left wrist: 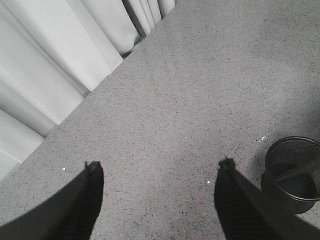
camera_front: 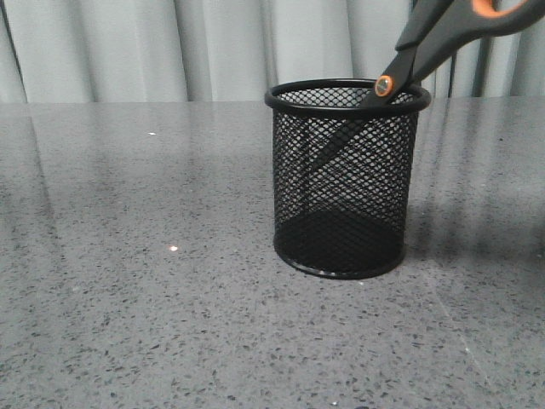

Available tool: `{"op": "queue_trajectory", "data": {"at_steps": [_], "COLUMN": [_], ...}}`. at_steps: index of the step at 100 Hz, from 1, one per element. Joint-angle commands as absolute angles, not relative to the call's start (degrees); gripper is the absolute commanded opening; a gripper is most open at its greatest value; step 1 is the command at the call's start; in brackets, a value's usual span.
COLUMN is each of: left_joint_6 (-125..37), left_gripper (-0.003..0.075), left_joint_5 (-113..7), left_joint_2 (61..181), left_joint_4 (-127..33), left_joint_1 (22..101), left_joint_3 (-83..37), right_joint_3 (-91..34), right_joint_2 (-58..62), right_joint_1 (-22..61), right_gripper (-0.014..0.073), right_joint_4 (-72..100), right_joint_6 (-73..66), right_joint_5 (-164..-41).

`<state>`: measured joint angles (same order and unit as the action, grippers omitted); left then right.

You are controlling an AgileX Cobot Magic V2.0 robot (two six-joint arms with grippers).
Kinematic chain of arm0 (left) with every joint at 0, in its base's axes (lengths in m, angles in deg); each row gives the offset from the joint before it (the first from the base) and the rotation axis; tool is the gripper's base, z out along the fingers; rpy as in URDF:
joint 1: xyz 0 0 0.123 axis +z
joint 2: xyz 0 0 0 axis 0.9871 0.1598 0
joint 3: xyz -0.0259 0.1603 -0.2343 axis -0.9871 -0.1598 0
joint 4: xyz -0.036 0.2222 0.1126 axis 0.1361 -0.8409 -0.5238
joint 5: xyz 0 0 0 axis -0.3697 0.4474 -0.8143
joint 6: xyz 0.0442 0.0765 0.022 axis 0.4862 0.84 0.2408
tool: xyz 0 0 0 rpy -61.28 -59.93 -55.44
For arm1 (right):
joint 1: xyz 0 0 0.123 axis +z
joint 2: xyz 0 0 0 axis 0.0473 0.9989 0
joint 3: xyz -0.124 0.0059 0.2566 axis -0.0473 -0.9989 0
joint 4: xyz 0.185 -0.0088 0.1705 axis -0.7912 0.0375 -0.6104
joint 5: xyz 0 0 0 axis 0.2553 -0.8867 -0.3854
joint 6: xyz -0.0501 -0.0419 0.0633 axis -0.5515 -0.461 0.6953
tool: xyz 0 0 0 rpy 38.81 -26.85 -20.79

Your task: Put scissors into bucket

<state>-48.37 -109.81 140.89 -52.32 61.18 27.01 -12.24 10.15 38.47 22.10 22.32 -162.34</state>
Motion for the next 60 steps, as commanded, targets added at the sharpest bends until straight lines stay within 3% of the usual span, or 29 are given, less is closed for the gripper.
{"op": "queue_trajectory", "data": {"at_steps": [1,35,60], "left_joint_6": [-48.5,-48.5,-48.5], "left_gripper": [0.0441,0.0441,0.0441], "left_joint_5": [-106.8,-106.8,-106.8], "left_joint_2": [139.4,139.4,139.4], "left_joint_4": [-50.3,-50.3,-50.3], "left_joint_1": [61.4,61.4,61.4], "left_joint_3": [28.9,28.9,28.9], "right_joint_3": [-11.0,-11.0,-11.0], "right_joint_2": [9.5,9.6,9.6], "right_joint_1": [37.8,37.7,37.7], "right_gripper": [-0.0052,-0.0043,0.0118], "right_joint_4": [22.5,22.6,22.6], "right_joint_6": [22.1,21.1,21.1], "right_joint_5": [-164.1,-164.0,-164.0]}}
